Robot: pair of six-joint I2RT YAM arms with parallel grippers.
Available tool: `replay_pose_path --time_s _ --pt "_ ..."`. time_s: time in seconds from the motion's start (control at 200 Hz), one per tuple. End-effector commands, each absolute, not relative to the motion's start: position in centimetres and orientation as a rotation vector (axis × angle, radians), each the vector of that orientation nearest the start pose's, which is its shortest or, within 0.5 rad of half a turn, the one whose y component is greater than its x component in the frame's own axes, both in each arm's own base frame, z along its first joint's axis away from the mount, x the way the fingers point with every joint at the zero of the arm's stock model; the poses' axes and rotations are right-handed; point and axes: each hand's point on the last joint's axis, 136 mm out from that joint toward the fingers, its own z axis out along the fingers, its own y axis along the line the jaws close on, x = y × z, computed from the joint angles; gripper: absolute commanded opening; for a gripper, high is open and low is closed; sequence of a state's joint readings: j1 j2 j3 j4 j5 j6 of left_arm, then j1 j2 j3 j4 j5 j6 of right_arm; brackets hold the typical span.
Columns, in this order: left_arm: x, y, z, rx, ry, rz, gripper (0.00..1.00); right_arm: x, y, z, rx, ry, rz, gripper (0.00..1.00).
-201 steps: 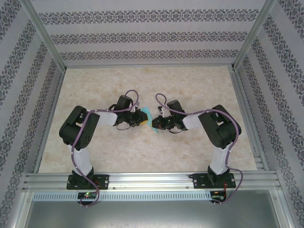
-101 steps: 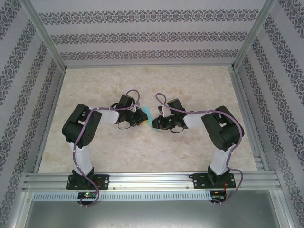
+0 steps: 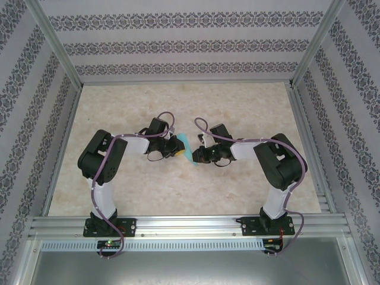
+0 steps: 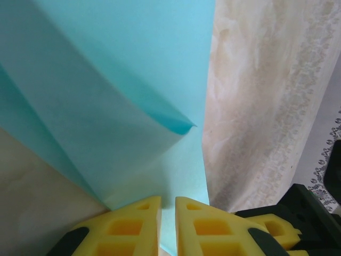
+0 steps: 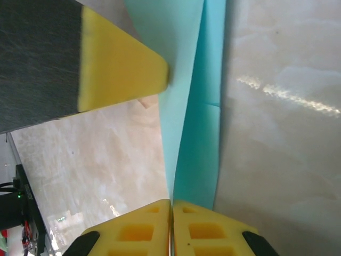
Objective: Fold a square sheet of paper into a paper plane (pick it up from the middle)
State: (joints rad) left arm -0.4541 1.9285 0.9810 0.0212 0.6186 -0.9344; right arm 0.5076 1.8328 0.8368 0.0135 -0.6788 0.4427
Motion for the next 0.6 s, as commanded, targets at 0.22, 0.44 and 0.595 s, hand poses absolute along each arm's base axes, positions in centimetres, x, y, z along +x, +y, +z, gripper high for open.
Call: replay_pose_path --time_s 0.22,0.44,0.595 --pt "34.0 -27.8 1.2 -0.379 2.793 -1.200 0.17 27.8 27.5 0.5 -0.336 2.757 1.183 0.11" --pt "34.0 -27.6 1.0 -0.382 2.801 -1.186 0.17 28.5 27.0 3.7 -0.341 2.689 1.144 0.18" --pt "33.8 -27.6 1.0 -0.377 2.808 -1.183 0.17 29.4 26.5 5.8 -0.345 2.628 1.038 0.21"
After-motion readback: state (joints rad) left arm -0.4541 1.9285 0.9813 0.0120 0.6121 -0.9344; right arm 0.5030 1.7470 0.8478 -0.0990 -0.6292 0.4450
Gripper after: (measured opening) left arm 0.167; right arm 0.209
